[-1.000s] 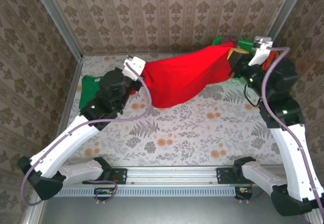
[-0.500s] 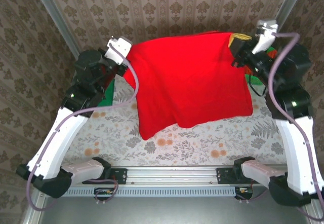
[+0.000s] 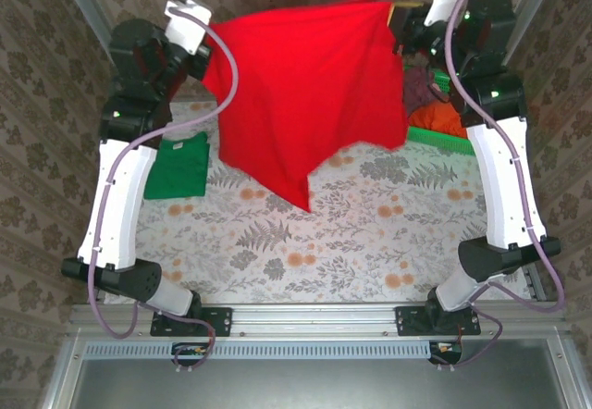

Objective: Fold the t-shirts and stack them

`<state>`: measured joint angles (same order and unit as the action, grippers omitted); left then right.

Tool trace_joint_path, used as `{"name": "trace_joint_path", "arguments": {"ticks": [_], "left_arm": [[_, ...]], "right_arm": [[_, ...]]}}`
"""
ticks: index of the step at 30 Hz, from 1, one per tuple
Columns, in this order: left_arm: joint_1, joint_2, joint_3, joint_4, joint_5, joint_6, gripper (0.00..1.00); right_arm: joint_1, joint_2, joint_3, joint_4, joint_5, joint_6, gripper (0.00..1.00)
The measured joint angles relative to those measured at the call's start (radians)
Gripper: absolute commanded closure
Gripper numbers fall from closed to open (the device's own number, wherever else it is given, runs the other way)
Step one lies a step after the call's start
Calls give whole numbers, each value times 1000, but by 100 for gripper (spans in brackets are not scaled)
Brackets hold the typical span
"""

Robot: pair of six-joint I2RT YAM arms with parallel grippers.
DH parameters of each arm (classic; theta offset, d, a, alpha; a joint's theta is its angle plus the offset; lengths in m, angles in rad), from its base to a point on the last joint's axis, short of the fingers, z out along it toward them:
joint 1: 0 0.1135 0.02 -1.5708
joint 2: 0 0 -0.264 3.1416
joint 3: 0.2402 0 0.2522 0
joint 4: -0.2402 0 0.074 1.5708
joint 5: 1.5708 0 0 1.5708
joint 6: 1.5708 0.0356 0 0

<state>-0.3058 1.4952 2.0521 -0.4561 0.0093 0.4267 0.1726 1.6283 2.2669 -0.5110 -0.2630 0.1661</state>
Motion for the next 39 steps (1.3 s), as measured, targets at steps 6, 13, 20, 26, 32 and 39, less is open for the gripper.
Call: {"name": "trace_joint_path", "arguments": {"ticks": [6, 13, 20, 26, 32, 39], "left_arm": [[-1, -93, -22, 2, 24, 3, 100], [-19, -412, -575, 34, 50, -90, 100], [-35, -609, -995, -73, 103, -280, 100], [-35, -621, -915, -97, 107, -318, 100], [-35, -567, -603, -61, 116, -269, 100], [-35, -501, -346, -37, 174, -221, 100]], "right_arm": [[0, -120, -115, 27, -3, -11, 100], [-4, -460, -771, 84, -4, -5, 100], [-5, -636, -1071, -43, -12, 2, 100], [-5, -638, -942, -82, -28, -8, 100], [-6, -609, -691, -53, -53, -18, 100], [-7, -568, -451, -19, -97, -26, 100]]}}
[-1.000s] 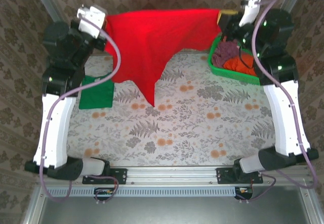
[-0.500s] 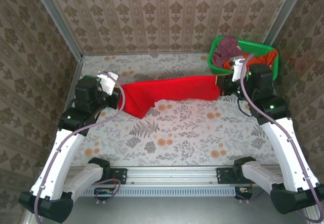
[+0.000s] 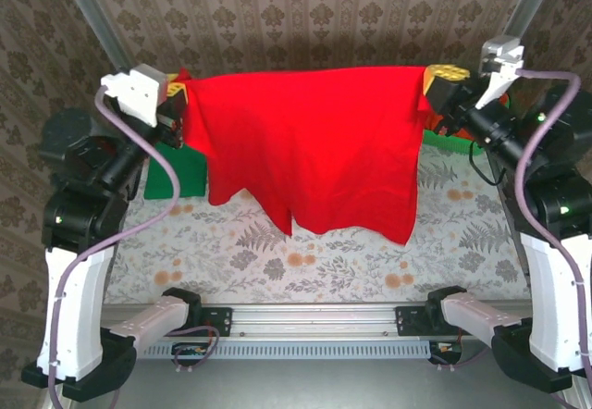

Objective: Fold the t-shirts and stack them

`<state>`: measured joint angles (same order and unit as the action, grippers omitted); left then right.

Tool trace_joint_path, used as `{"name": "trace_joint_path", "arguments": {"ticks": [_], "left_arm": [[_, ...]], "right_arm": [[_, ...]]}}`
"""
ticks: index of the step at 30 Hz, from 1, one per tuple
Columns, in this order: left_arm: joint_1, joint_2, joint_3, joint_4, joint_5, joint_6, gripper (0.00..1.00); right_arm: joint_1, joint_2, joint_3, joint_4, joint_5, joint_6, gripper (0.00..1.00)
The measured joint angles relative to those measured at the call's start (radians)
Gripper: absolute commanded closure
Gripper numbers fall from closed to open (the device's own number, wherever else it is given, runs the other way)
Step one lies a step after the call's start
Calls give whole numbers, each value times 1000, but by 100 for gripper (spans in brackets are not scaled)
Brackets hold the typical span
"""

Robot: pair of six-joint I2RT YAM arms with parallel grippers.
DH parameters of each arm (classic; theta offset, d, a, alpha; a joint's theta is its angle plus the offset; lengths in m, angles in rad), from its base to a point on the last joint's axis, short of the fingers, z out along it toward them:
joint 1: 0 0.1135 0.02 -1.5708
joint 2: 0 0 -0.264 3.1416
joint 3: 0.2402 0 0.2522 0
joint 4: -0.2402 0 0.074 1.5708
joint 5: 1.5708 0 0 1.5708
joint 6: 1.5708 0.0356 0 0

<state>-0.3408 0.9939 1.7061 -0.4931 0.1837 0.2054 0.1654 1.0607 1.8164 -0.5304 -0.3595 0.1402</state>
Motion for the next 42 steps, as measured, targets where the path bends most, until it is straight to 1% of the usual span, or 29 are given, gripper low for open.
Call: {"name": "trace_joint_path", "arguments": {"ticks": [4, 10, 14, 18, 23, 28, 31, 34, 37, 39, 42], "left_arm": [[0, -7, 72, 8, 39, 10, 100], [0, -28, 129, 17, 99, 13, 100], [0, -27, 140, 30, 124, 12, 100], [0, 4, 141, 34, 116, 19, 100], [1, 117, 142, 42, 76, 44, 100], [27, 282, 142, 76, 34, 63, 100], [48, 367, 160, 83, 27, 68, 100], [63, 465, 252, 79, 28, 77, 100], [72, 540, 383, 73, 29, 89, 100], [74, 565, 465, 75, 29, 101, 100], [74, 562, 539, 78, 33, 114, 100]], "right_arm": [[0, -11, 85, 7, -31, 0, 100], [0, -45, 176, 6, -60, -8, 100], [0, -53, 209, 6, -64, -15, 100], [0, -33, 209, 2, -61, -33, 100], [-2, 61, 185, -1, -10, -53, 100], [-8, 221, 167, 13, 49, -62, 100], [-15, 315, 169, 30, 66, -59, 100], [-21, 417, 227, 36, 74, -51, 100], [-29, 495, 324, 42, 76, -33, 100], [-34, 521, 388, 55, 77, -25, 100], [-41, 515, 443, 80, 77, -20, 100]]}}
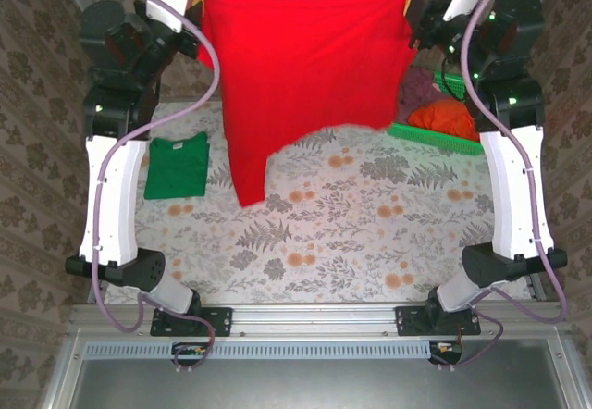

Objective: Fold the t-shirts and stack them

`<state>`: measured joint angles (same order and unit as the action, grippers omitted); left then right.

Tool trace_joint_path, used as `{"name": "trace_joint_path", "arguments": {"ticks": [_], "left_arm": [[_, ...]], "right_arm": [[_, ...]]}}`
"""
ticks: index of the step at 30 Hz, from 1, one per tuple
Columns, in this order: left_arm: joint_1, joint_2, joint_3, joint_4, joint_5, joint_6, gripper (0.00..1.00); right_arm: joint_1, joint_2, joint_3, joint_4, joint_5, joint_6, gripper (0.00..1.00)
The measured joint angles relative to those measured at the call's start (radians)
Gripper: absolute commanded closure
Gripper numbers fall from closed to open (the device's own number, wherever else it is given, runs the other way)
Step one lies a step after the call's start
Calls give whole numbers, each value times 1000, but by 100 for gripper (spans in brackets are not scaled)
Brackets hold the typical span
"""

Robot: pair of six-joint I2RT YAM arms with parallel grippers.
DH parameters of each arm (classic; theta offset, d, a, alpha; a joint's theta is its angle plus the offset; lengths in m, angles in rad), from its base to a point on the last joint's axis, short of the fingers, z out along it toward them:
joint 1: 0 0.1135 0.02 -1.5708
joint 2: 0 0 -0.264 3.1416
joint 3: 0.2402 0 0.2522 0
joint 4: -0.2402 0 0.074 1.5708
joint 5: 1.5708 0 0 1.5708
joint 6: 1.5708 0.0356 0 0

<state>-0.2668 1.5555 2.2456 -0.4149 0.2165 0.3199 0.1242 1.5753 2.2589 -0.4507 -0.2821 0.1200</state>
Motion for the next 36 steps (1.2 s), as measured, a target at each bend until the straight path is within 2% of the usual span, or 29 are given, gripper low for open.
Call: {"name": "trace_joint_path", "arguments": {"ticks": [3, 5, 7, 11, 12, 13, 14, 15, 16, 17, 18, 19, 21, 24, 26, 28, 30, 32, 36], "left_arm": [[0, -34, 16, 4, 4, 11, 100], [-1, -92, -61, 31, 11, 13, 100], [-1, -179, -217, 69, 19, 12, 100], [-28, -384, -671, 143, 25, -25, 100], [-47, -430, -799, 154, 22, -39, 100], [-66, -465, -903, 163, 20, -53, 95], [-93, -503, -1030, 164, 17, -71, 78], [-124, -536, -1153, 160, 14, -92, 57], [-150, -556, -1241, 155, 17, -108, 36], [-181, -576, -1341, 141, 19, -133, 18], [-210, -590, -1420, 122, 23, -156, 6], [-233, -602, -1478, 102, 26, -175, 0], [-270, -628, -1569, 58, 38, -217, 0], [-268, -690, -1615, 19, 8, -285, 0], [-226, -723, -1615, 21, -21, -346, 0], [-145, -729, -1612, 26, -54, -433, 0], [-57, -704, -1610, 32, -86, -539, 2], [-2, -661, -1611, 39, -116, -650, 10], [28, -575, -1630, 50, -158, -879, 20]], "right_arm": [[-6, -39, -7, 29, 3, -1, 100], [-8, -99, -94, 64, 2, -4, 100], [-9, -190, -254, 97, 1, -10, 100], [-10, -414, -735, 158, -12, -27, 100], [-11, -464, -864, 164, -18, -32, 90], [-13, -499, -966, 165, -25, -33, 71], [-14, -533, -1081, 156, -36, -30, 51], [-16, -557, -1184, 153, -46, -27, 30], [-16, -575, -1269, 145, -56, -19, 19], [-16, -588, -1344, 134, -63, -12, 13], [-17, -602, -1415, 129, -65, -3, 10], [-17, -613, -1463, 126, -66, 11, 8], [-17, -638, -1538, 126, -66, 36, 6], [-17, -632, -1556, 144, -66, 78, 7], [-5, -594, -1553, 181, -66, 114, 6], [28, -521, -1542, 218, -61, 147, 6], [102, -431, -1523, 248, -42, 169, 6], [187, -350, -1498, 275, -22, 182, 8], [343, -190, -1419, 342, 6, 213, 10]]}}
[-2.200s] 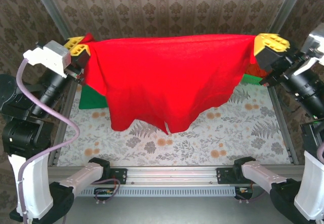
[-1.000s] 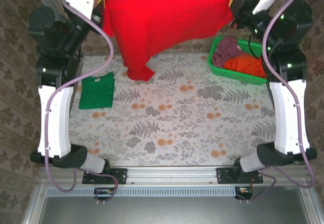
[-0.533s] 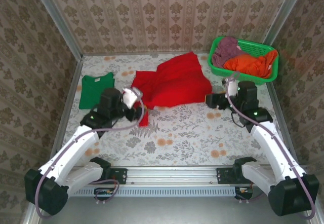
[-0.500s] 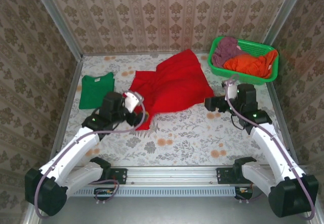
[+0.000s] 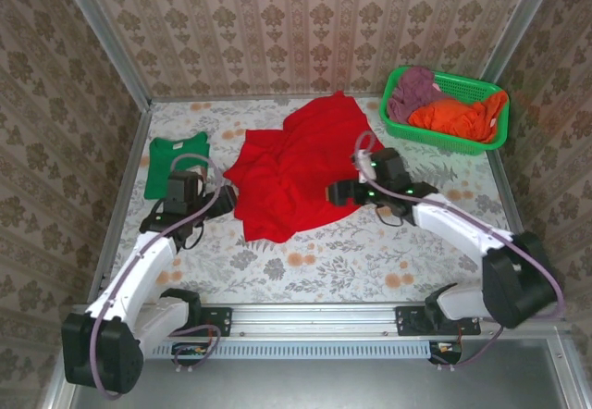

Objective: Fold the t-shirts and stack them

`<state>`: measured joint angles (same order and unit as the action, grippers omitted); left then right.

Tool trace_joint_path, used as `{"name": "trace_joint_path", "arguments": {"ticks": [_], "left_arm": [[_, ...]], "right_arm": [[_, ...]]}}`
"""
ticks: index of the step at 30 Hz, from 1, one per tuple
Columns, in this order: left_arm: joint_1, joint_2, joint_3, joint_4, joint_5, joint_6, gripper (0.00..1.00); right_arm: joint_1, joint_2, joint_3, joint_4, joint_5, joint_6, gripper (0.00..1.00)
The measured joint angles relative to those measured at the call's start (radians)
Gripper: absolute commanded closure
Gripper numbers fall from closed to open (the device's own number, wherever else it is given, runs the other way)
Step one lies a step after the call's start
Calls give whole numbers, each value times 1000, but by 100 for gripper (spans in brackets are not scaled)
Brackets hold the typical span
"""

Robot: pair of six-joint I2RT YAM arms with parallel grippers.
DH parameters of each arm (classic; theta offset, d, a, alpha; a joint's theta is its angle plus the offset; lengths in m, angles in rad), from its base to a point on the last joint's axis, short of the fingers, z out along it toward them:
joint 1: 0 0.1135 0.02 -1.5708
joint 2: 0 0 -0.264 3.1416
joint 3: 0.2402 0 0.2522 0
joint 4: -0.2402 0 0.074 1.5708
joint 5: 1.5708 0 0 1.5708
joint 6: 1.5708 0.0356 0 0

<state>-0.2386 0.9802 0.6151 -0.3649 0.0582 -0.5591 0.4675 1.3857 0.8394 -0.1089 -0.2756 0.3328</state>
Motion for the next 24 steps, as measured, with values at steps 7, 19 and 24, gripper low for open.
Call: {"name": "trace_joint_path", "arguments": {"ticks": [7, 19, 24], "left_arm": [[-26, 50, -105, -5, -13, -264, 22], [-1, -196, -202, -103, -72, -365, 22], [5, -225, -224, -123, -85, -365, 23]], "right_arm": [[209, 275, 208, 60, 49, 5, 20], [433, 803, 752, -29, 135, -84, 39], [425, 910, 851, -88, 159, -129, 53]]}}
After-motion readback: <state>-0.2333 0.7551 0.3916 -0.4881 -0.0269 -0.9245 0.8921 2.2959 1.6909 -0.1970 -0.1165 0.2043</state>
